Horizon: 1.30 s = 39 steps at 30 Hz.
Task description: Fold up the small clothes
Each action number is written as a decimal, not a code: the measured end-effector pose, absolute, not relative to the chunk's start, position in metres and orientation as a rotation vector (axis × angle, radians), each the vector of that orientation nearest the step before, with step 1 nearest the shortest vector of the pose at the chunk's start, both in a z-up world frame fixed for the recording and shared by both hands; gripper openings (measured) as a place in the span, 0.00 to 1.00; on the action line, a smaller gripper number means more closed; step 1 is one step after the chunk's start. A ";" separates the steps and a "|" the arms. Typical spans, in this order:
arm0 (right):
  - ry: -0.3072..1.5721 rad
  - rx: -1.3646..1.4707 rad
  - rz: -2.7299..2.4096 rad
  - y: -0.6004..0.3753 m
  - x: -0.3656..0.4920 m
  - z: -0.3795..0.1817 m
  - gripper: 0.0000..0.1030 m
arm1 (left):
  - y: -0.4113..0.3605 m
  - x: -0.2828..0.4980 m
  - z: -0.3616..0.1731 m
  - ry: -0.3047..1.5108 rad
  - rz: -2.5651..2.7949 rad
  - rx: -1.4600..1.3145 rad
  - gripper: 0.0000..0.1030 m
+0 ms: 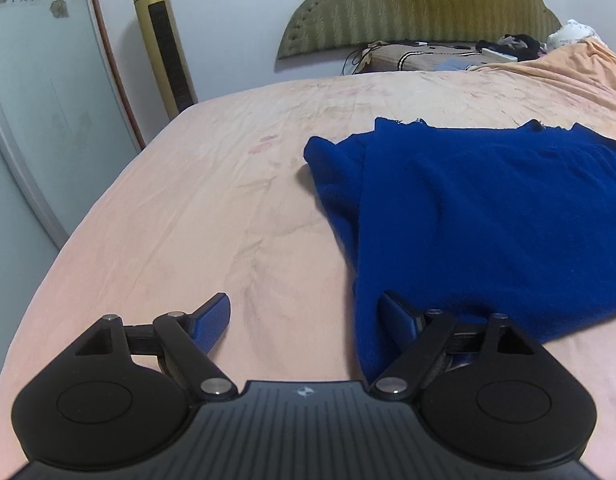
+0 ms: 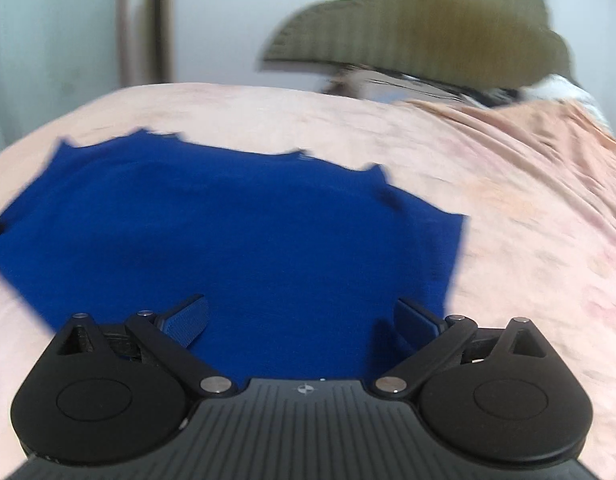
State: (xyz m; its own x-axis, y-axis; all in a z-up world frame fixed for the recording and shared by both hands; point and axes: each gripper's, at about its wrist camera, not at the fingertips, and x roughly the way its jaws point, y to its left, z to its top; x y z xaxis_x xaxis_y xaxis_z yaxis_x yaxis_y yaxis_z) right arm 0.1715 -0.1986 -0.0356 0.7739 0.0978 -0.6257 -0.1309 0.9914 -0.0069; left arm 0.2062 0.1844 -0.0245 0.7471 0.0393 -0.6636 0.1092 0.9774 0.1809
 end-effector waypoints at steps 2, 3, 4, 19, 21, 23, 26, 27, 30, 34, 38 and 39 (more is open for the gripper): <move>0.707 -0.100 0.151 -0.190 0.169 -0.043 0.98 | 0.179 0.202 -0.024 0.723 -0.047 0.226 0.79; 0.730 -0.123 0.143 -0.188 0.170 -0.048 0.98 | 0.177 0.200 -0.026 0.722 -0.052 0.233 0.79; 0.730 -0.107 0.141 -0.191 0.170 -0.051 1.00 | 0.175 0.198 -0.026 0.721 -0.055 0.242 0.79; 0.754 -0.055 0.086 -0.205 0.164 -0.047 0.99 | 0.190 0.182 -0.030 0.744 -0.067 0.158 0.79; 0.732 -0.086 0.071 -0.198 0.162 -0.042 0.99 | 0.191 0.180 -0.030 0.745 -0.065 0.151 0.79; 0.693 -0.143 0.076 -0.186 0.157 -0.035 0.99 | 0.192 0.178 -0.029 0.748 -0.060 0.141 0.79; 0.644 -0.216 0.127 -0.166 0.146 -0.027 0.99 | 0.192 0.172 -0.025 0.753 -0.060 0.124 0.79; 0.632 -0.232 0.151 -0.159 0.143 -0.026 0.99 | 0.192 0.169 -0.024 0.757 -0.067 0.115 0.79; 0.621 -0.261 0.223 -0.142 0.136 -0.025 0.99 | 0.191 0.161 -0.019 0.774 -0.125 0.062 0.80; 0.627 -0.285 0.266 -0.122 0.135 -0.028 0.99 | 0.191 0.164 -0.022 0.806 -0.190 -0.043 0.79; 0.638 -0.292 0.290 -0.111 0.133 -0.029 0.99 | 0.192 0.174 -0.026 0.779 -0.178 -0.121 0.45; 0.639 -0.297 0.295 -0.109 0.133 -0.029 0.99 | 0.192 0.177 -0.027 0.781 -0.186 -0.135 0.36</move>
